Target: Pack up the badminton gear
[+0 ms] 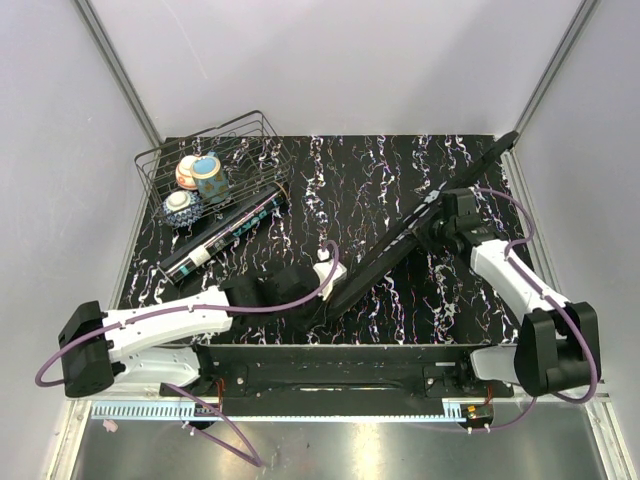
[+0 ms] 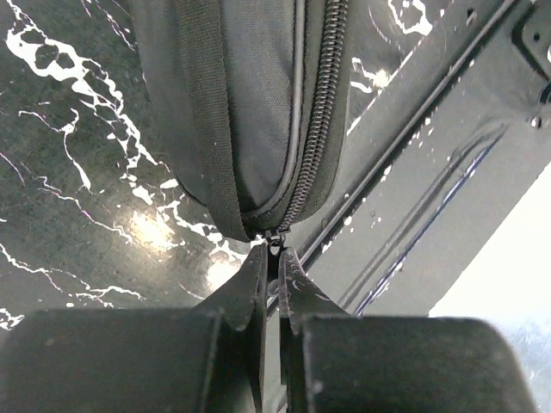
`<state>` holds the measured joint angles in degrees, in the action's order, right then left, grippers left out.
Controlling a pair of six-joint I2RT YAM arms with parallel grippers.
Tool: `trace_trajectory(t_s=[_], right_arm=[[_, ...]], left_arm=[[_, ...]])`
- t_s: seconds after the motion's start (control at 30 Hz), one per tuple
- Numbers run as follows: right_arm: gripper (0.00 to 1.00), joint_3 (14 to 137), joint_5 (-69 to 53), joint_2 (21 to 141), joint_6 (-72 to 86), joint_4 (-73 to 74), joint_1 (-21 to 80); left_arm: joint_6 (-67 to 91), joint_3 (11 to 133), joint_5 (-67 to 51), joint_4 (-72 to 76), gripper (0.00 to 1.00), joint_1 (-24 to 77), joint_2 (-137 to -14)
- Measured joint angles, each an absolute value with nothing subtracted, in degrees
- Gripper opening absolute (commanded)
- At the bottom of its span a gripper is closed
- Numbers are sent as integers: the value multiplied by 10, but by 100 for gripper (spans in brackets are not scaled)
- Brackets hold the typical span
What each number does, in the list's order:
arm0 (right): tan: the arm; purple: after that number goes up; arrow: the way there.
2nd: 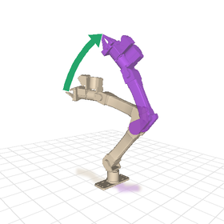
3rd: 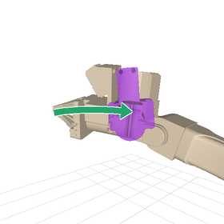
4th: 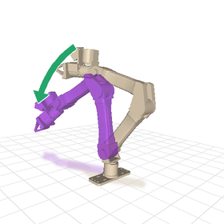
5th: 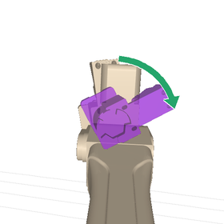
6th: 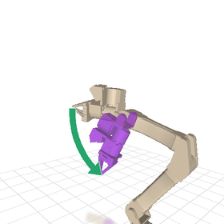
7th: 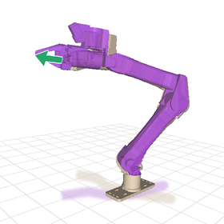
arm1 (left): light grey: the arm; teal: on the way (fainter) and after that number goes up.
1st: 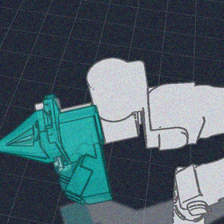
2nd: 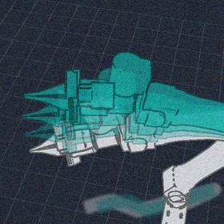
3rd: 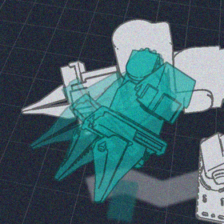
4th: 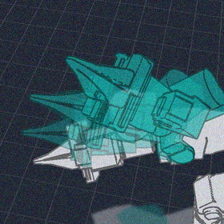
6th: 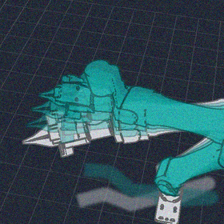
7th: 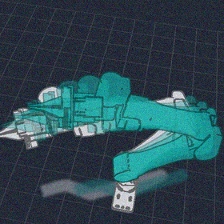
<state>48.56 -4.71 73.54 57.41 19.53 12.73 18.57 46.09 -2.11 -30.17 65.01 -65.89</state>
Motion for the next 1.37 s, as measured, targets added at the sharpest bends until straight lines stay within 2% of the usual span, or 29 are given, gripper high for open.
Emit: trace_trajectory(t_s=[0.03,0.07,0.13,0.17,0.27,0.4,0.43,0.53,0.57,0.6,0.7,0.83,0.93,1.0,1.1,1.13,1.3,1.37], right_arm=[[0,488,-62,741,568,192,115],[0,492,-77,749,561,193,105],[0,500,-98,763,545,192,91],[0,504,-106,771,537,190,88],[7,519,-122,790,514,176,78],[19,545,-135,814,474,159,65],[29,552,-142,822,463,154,61],[46,572,-153,845,433,142,50],[62,576,-157,849,425,140,46],[70,578,-158,851,416,140,42],[82,584,-142,850,387,155,34],[83,588,-52,820,333,227,32],[84,590,-3,754,294,291,32],[85,595,-6,691,276,317,31],[92,608,-40,577,256,332,30],[99,611,-46,546,253,333,30],[100,638,-58,366,238,334,30],[100,656,-55,307,235,337,30]], left_arm=[[194,462,-15,-296,5,650,-662],[201,462,-10,-288,14,650,-667],[213,463,-4,-280,38,650,-677],[216,464,-3,-278,54,650,-680],[230,465,2,-324,63,653,-679],[234,473,15,-359,68,653,-646],[235,479,20,-365,69,653,-629],[236,500,30,-368,70,650,-580],[236,506,34,-367,70,649,-563],[236,512,39,-366,70,647,-547],[236,525,57,-365,71,643,-509],[234,532,92,-365,74,641,-463],[225,533,125,-360,75,641,-415],[218,533,143,-349,76,641,-378],[203,533,178,-314,78,640,-323],[197,534,192,-300,78,640,-303],[174,536,241,-241,81,640,-237],[163,539,252,-229,91,640,-216]])
